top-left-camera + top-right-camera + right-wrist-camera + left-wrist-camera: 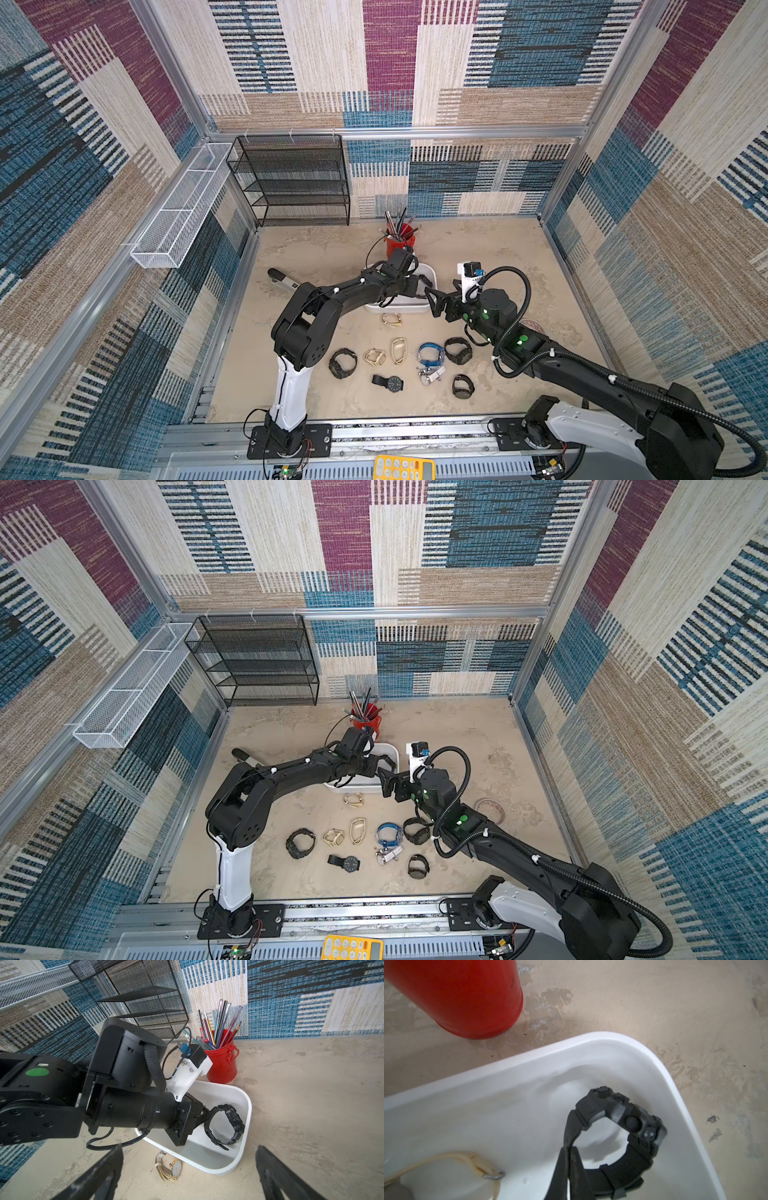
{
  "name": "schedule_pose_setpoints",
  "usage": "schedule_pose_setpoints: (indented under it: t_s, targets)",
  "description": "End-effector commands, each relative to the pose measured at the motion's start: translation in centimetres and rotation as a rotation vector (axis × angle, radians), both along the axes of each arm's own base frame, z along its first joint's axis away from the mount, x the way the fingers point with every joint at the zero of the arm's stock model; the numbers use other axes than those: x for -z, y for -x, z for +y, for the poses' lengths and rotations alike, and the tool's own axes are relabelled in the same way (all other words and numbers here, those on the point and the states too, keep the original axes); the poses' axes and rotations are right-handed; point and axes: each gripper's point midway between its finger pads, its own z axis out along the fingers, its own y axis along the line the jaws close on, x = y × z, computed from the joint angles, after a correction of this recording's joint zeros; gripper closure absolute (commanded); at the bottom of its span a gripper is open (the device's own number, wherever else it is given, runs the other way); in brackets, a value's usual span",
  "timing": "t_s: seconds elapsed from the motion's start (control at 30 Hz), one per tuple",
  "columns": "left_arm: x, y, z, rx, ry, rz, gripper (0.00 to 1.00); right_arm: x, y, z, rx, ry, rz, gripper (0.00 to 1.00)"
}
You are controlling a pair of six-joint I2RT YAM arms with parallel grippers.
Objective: Put the watch into the storage box
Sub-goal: Place the watch in the storage box.
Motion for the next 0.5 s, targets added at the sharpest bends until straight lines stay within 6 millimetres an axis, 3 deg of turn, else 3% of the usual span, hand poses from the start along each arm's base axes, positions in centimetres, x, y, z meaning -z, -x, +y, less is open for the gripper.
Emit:
schedule_pose_setpoints:
  t_s: [0.0,0.13,0.27,0.33,0.47]
  targets:
    - [0.2,-0.6,0.4,-0.003,-0.047,-0.014,1.00,-0.4,-0.1,-0.1,0.013,-0.022,-0.007,0.00]
    - [0.7,-0.8,0.4,-0.004,-0.068,-0.006,1.00,-0.3,0.0,0.0,0.008,-0.025,-0.006,0.00]
    - [-0.1,-0.6,0.5,-0.009,-0.056,0.000,1.00,-0.4,-0.1,0.1,0.000,-0.019,0.000,0.00]
    - [-0.8,-0.5,0.6,-0.012,-0.039,-0.015,0.90,-0.5,-0.1,0.1,0.001,-0.020,-0.005,0.00]
    - [-2.4,0.2,0.9,-0.011,-0.010,-0.031,0.54,-2.0,0.0,0.6,-0.024,-0.041,-0.019,0.00]
